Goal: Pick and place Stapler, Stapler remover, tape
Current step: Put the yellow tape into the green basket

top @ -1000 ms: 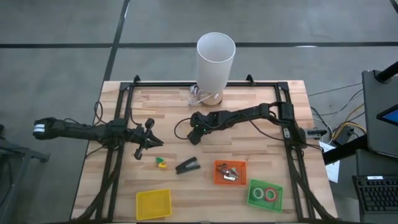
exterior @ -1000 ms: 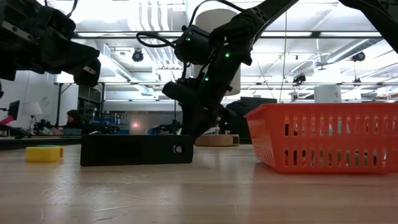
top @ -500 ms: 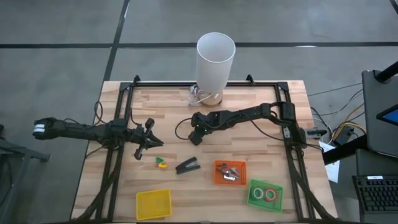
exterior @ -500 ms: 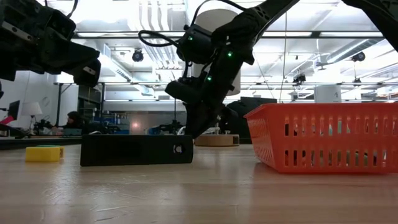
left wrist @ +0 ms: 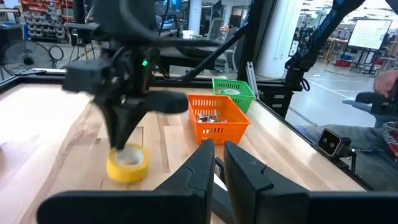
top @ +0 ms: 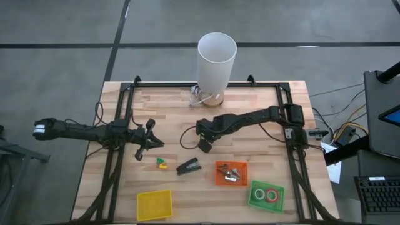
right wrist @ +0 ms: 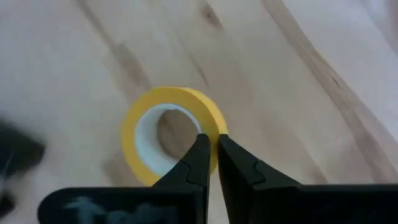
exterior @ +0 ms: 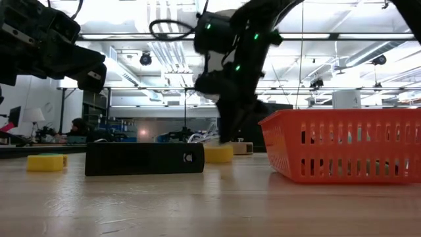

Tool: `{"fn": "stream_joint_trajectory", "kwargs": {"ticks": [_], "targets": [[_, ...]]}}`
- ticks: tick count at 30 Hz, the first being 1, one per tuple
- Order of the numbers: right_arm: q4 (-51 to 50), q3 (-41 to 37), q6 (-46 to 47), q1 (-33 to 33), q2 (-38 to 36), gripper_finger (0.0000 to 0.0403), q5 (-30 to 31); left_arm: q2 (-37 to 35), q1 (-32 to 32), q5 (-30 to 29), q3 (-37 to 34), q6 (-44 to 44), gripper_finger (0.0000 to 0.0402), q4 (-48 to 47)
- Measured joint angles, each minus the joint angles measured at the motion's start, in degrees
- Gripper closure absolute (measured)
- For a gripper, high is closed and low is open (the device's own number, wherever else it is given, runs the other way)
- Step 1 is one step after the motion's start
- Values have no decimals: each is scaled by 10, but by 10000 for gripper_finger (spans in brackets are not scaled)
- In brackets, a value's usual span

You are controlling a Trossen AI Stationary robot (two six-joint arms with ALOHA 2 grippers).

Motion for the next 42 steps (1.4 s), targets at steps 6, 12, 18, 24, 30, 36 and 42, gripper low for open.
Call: {"fn": "stream_joint_trajectory", "kwargs": {"ticks": [6,12,18,24,30,36,42], "targets": [[-74,0,26,38,-54,394,48,0,0,0,0,0,362,0],[-106,1,62,69,-109,396,85,0,0,0,0,0,362,0],[-30,1,34,59,-94,395,61,0,0,0,0,0,362,0],[-4,0,6,47,-40,368,33,0,0,0,0,0,362,-4],[-3,0,-4,18,-11,291,49,0,0,0,0,0,362,-5],[4,0,5,1,12,234,42,0,0,0,0,0,362,-5],[21,1,9,3,24,224,29,0,0,0,0,0,362,-9]]}}
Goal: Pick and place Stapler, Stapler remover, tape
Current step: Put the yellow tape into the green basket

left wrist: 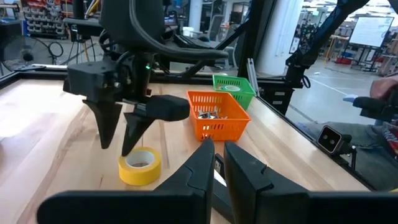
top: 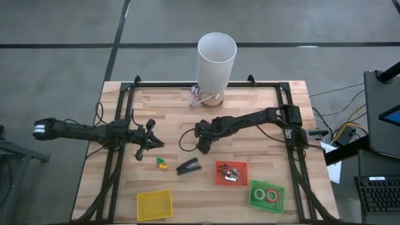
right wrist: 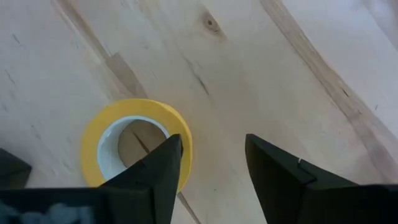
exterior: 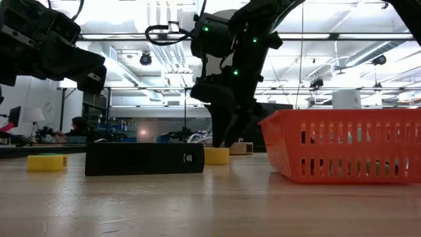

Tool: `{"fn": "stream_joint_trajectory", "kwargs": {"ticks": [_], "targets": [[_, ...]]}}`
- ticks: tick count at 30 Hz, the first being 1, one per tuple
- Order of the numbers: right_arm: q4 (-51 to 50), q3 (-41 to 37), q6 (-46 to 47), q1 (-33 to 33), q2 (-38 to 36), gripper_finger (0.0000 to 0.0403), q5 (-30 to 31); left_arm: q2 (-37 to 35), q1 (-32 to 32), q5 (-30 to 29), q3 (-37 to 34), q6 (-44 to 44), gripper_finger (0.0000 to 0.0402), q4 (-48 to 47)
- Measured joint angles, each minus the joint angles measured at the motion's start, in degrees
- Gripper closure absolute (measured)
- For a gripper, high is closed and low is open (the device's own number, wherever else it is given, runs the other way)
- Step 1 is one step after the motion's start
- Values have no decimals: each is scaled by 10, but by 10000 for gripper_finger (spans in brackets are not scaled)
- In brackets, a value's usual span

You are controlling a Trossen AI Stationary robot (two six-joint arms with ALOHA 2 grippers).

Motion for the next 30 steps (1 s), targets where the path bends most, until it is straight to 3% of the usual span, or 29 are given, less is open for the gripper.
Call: {"fn": "stream_joint_trajectory", "kwargs": {"ticks": [13,30], "targets": [[4,-2,13,12,-17,241,1,0,0,0,0,0,362,-1],[24,-2,12,24,23,248,4,0,0,0,0,0,362,0]]}}
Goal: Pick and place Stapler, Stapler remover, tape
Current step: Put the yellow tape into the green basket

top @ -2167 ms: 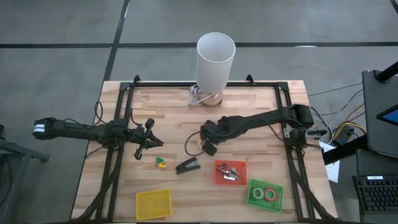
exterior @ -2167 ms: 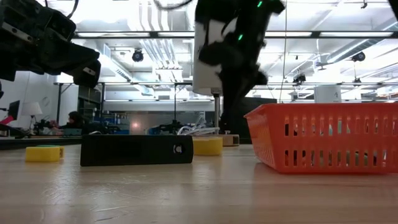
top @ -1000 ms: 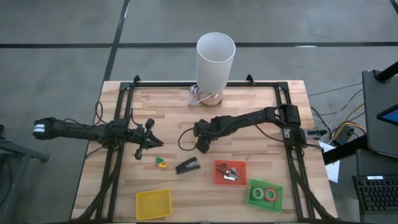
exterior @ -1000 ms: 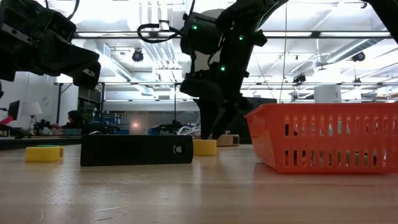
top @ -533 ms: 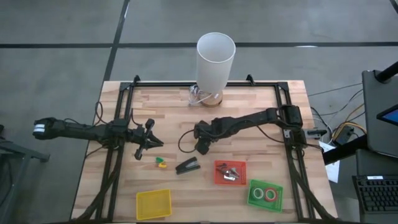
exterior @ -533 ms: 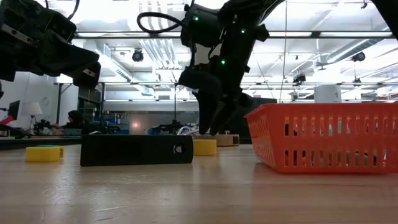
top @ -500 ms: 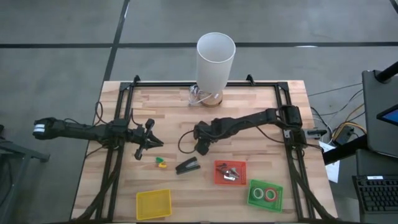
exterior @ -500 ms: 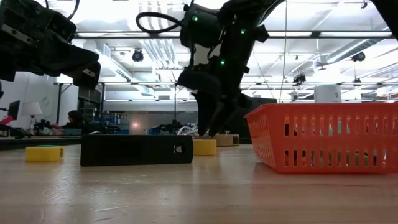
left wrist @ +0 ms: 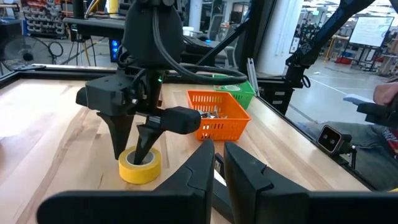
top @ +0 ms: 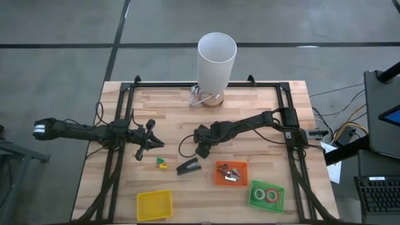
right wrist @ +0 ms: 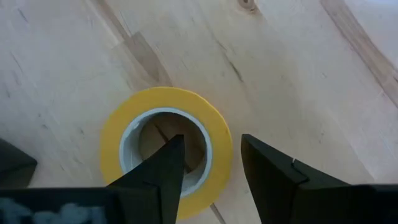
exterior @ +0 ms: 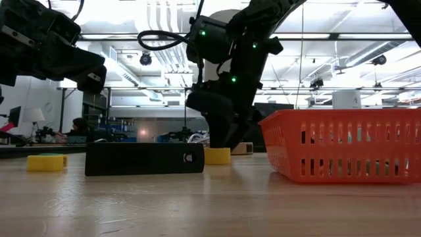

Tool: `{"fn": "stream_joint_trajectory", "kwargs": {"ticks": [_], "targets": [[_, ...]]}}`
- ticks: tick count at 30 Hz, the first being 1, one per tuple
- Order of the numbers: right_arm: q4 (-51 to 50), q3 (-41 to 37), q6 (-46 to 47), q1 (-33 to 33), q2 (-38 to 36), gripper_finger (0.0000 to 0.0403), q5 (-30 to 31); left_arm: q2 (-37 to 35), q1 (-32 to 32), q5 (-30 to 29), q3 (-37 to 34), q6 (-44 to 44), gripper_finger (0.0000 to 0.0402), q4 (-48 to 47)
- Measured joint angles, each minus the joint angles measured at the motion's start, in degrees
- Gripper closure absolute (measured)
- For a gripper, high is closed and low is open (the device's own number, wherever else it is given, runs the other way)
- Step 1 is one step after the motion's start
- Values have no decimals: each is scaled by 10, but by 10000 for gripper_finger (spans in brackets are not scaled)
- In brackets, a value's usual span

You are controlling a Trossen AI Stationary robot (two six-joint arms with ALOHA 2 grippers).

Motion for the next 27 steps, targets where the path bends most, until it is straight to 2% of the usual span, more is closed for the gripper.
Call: {"fn": "stream_joint_trajectory", "kwargs": {"ticks": [13,19,27], "targets": [[-3,0,-16,0,0,358,0,0,0,0,0,0,362,0],[-13,0,-25,0,-16,364,-1,0,0,0,0,0,362,0],[-126,2,6,33,-74,359,-1,0,0,0,0,0,362,0]]}}
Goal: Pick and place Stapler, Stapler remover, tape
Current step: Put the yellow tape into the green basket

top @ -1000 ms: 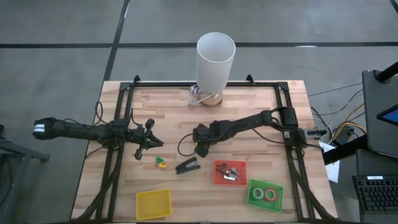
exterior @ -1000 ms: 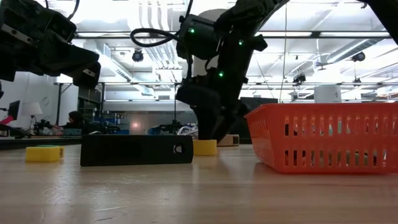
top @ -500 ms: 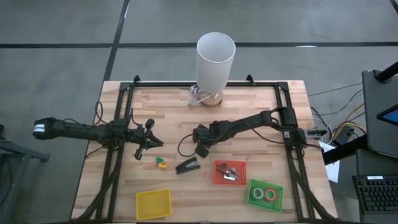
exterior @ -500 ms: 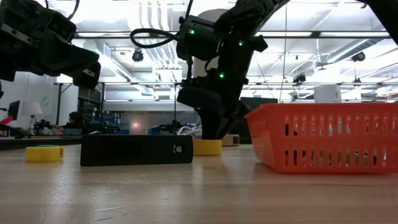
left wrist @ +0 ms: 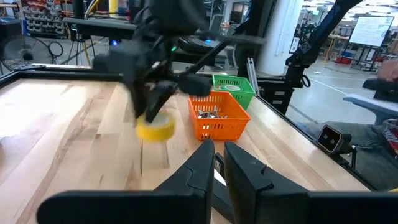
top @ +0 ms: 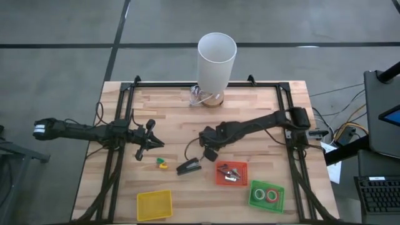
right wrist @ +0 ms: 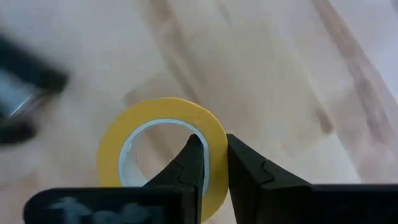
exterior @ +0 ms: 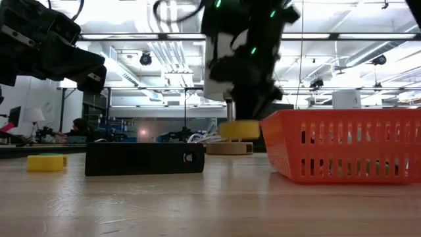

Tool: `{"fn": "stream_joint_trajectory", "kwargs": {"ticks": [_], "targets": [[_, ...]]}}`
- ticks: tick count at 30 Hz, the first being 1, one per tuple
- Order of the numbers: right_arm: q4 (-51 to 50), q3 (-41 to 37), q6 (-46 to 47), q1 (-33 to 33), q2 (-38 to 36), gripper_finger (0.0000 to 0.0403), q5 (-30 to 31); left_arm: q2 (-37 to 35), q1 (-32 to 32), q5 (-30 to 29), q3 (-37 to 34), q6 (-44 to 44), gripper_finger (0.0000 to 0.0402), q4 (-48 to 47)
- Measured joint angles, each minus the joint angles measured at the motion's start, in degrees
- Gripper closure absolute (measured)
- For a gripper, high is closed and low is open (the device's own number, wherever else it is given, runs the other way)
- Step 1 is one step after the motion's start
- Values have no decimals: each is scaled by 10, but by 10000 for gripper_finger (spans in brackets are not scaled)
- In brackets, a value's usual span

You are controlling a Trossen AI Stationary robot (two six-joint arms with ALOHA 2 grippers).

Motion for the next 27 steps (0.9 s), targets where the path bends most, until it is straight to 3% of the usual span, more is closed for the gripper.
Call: {"fn": "stream_joint_trajectory", "kwargs": {"ticks": [7,14,20,27], "targets": [[-100,0,79,83,-72,359,30,0,0,0,0,0,362,-1],[-221,-11,254,198,-142,357,74,0,0,0,0,0,362,-2],[-250,-38,410,304,-184,355,77,0,0,0,0,0,362,-2],[-256,-71,493,420,-190,352,61,0,0,0,0,0,362,-5]]}}
